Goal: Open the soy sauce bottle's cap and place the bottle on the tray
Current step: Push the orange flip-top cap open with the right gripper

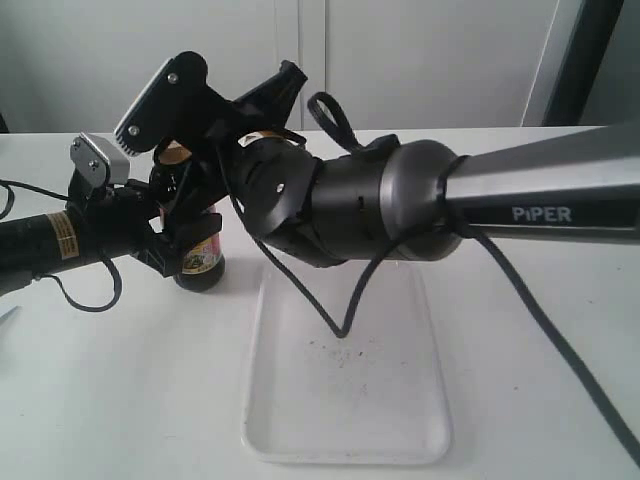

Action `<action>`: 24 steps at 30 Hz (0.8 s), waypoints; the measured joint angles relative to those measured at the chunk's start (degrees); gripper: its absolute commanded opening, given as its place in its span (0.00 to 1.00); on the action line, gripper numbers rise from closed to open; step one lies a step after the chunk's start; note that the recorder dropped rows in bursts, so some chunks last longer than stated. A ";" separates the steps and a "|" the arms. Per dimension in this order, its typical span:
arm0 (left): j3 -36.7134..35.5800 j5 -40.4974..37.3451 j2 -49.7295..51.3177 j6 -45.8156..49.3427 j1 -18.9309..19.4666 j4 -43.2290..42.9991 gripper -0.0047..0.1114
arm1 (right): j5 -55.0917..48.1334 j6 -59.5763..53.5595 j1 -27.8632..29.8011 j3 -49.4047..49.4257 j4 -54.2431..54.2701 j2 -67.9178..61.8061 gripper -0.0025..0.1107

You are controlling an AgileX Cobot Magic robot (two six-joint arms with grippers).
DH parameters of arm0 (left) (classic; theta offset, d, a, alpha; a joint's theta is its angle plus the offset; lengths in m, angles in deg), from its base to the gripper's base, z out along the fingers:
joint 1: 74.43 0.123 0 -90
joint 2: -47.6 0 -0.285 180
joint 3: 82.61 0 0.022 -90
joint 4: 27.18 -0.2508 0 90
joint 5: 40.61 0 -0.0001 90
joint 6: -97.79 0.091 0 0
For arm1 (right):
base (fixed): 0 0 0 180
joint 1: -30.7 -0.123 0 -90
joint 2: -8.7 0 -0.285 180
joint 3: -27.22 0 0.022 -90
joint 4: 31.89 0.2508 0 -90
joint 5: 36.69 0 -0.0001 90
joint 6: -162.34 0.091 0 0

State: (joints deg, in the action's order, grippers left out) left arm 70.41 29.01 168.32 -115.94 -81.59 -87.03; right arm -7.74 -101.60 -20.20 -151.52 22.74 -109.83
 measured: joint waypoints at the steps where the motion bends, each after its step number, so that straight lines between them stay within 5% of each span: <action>1: 0.00 0.00 0.00 0.00 0.00 0.00 0.04 | -0.15 -1.28 0.00 -0.71 1.33 -0.53 0.02; 24: 0.00 0.10 0.00 -0.22 0.00 -0.09 0.04 | -1.38 -12.23 -1.04 -9.06 11.54 -3.97 0.02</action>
State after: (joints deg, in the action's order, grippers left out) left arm 70.41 29.12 168.32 -116.17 -81.59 -87.12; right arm -9.12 -113.82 -21.24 -160.58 34.28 -113.80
